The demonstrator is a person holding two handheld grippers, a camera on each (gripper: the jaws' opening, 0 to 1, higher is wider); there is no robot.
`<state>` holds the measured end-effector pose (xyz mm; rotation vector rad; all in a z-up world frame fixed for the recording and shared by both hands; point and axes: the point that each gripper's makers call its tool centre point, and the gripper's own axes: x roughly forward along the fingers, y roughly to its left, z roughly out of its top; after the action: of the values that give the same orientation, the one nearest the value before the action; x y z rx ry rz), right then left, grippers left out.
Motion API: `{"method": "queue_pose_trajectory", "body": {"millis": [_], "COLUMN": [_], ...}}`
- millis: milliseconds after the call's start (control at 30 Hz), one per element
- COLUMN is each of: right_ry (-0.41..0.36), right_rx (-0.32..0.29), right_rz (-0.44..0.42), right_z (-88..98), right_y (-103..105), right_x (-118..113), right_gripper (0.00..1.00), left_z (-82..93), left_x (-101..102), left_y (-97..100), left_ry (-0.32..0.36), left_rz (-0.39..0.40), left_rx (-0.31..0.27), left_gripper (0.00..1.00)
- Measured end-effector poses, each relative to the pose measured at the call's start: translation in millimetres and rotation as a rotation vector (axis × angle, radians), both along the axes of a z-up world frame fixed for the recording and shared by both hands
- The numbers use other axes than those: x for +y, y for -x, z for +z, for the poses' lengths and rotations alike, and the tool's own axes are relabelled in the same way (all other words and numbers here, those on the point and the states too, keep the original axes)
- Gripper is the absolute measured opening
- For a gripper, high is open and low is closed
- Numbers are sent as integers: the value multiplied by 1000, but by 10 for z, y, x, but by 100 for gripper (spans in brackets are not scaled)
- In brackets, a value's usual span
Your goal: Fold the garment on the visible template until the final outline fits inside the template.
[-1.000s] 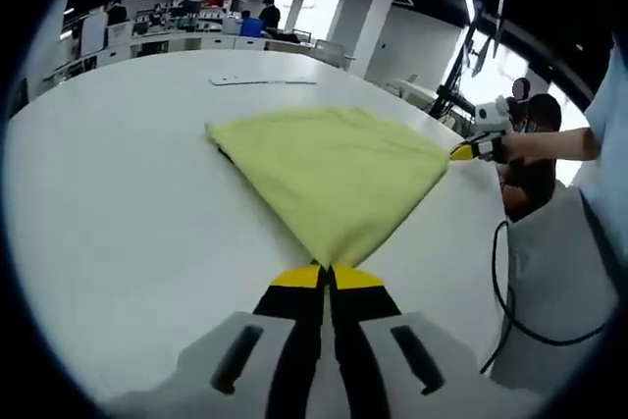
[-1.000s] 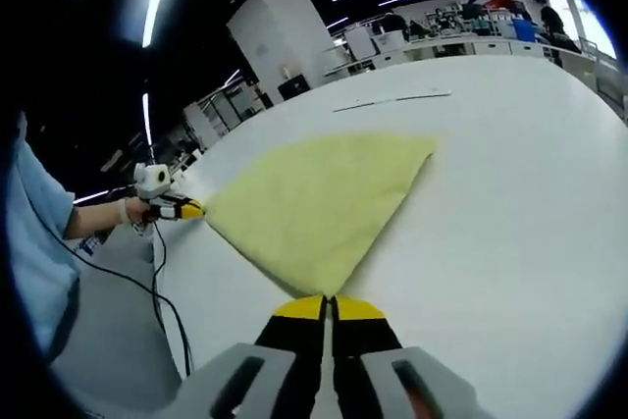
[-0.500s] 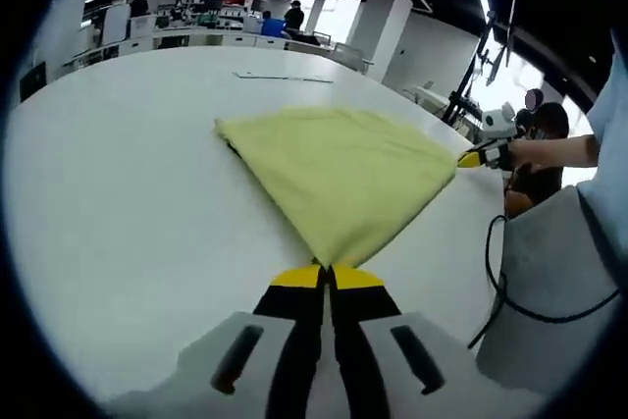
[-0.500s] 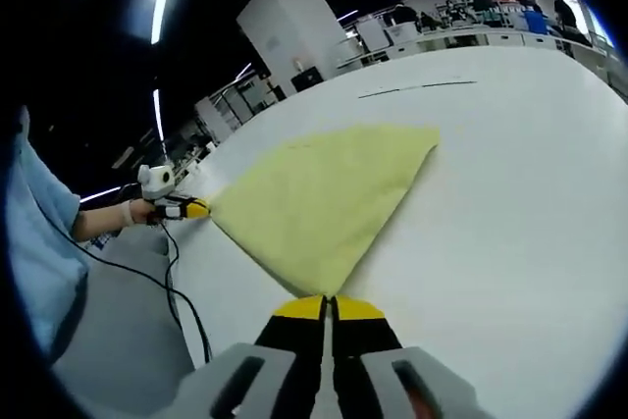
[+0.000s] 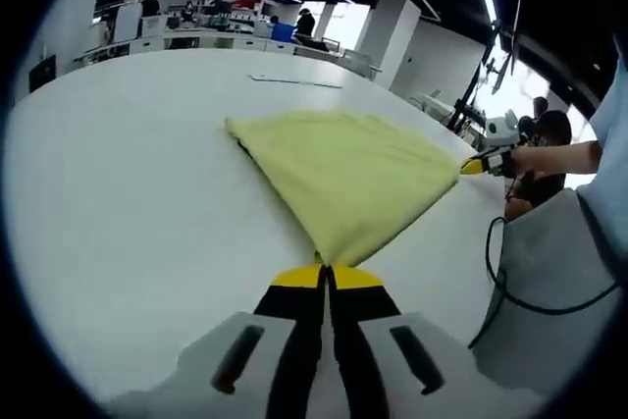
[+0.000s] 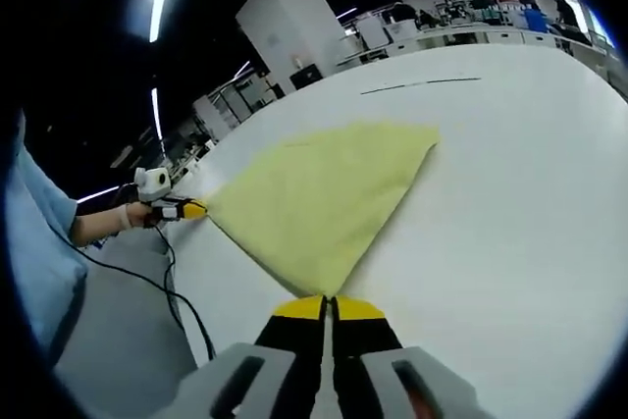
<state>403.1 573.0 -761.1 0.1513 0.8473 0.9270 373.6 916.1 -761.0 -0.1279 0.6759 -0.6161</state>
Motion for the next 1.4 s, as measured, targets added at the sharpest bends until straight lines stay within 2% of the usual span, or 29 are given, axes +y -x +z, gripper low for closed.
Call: {"method": "queue_pose_trajectory", "body": {"millis": [133,200,267,300,367,433,500,600,767,867,967,1133,1200,1233,1400], "right_ry": [5,-12,-28,-10,4,18,26,18,41,58,64,48,50,21,-5], "right_rx": [0,-33,-42,-86,-111,-110,-133,-144,-173,-187,-203,-210,-210,-250,-277], "right_rz": [1,-5,-17,-18,-21,-33,-42,-77,-115,-120,-145,-186,-193,-201,-239], "right_z": [57,168,268,307,348,366,397,450,505,535,558,562,598,685,757], "right_y": [21,17,29,2,5,17,15,17,43,74,77,92,117,94,114], "right_x": [-1,14,21,5,-8,-37,-60,-88,-131,-173,-242,-271,-248,-213,-260], "right_gripper": [1,15,30,36,51,62,68,80,99,100,100,100,100,100,98], "left_z": [-4,-15,50,83,122,148,193,273,388,455,506,575,588,576,624], "left_x": [1,62,100,118,147,164,177,185,123,90,69,-50,-66,-74,-81], "left_y": [6,-7,-25,-35,-49,-55,-55,-51,-7,26,58,91,78,93,85], "left_ry": [-10,-39,-20,-18,-30,-28,-23,-18,-7,-5,-11,-20,-56,-69,-71], "left_rz": [-15,-12,4,12,22,31,43,55,38,22,25,9,16,16,52], "left_rx": [9,6,-3,-9,-20,-15,-16,-29,-42,-54,-59,-87,-108,-102,-141], "left_gripper": [2,16,27,33,44,58,68,70,85,94,99,99,99,99,99]}}
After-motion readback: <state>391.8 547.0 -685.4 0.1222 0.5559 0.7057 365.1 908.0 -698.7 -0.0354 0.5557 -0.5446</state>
